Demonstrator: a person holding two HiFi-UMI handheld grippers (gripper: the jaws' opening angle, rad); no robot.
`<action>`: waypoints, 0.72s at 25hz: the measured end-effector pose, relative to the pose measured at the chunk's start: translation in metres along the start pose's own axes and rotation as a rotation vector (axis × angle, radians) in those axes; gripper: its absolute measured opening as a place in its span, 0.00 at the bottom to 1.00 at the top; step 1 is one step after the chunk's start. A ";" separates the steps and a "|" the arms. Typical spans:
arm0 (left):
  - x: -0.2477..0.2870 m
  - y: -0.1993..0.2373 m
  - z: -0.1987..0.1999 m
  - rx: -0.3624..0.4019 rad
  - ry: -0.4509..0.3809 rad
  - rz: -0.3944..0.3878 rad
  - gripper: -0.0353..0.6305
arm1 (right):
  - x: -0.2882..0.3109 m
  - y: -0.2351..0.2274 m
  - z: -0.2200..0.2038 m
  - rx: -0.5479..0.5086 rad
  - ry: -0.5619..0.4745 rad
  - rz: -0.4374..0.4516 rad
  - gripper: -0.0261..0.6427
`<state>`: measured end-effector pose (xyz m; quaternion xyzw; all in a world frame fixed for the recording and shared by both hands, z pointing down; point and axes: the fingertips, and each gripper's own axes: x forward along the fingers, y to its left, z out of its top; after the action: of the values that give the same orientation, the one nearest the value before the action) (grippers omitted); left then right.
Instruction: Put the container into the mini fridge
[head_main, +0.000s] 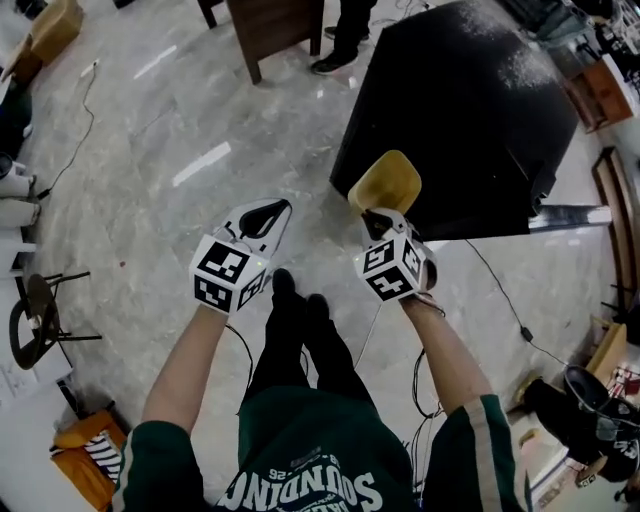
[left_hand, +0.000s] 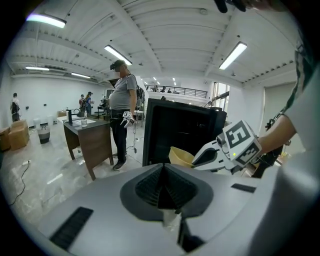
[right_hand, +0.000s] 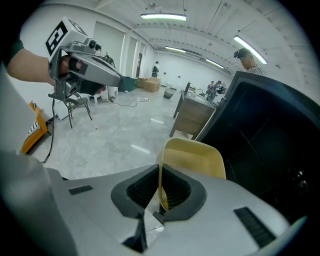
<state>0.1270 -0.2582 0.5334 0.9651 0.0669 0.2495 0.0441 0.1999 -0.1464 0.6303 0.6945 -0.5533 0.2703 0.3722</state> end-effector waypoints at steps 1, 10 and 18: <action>0.007 0.000 0.000 0.005 0.001 -0.012 0.08 | 0.003 -0.005 0.000 0.010 0.000 -0.006 0.11; 0.070 0.001 0.003 0.067 0.003 -0.095 0.07 | 0.037 -0.058 -0.009 0.035 0.030 -0.069 0.11; 0.102 0.000 0.008 0.062 -0.017 -0.139 0.08 | 0.072 -0.077 -0.016 0.021 0.077 -0.079 0.11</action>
<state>0.2194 -0.2434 0.5753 0.9610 0.1410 0.2356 0.0321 0.2921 -0.1652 0.6796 0.7086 -0.5079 0.2880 0.3962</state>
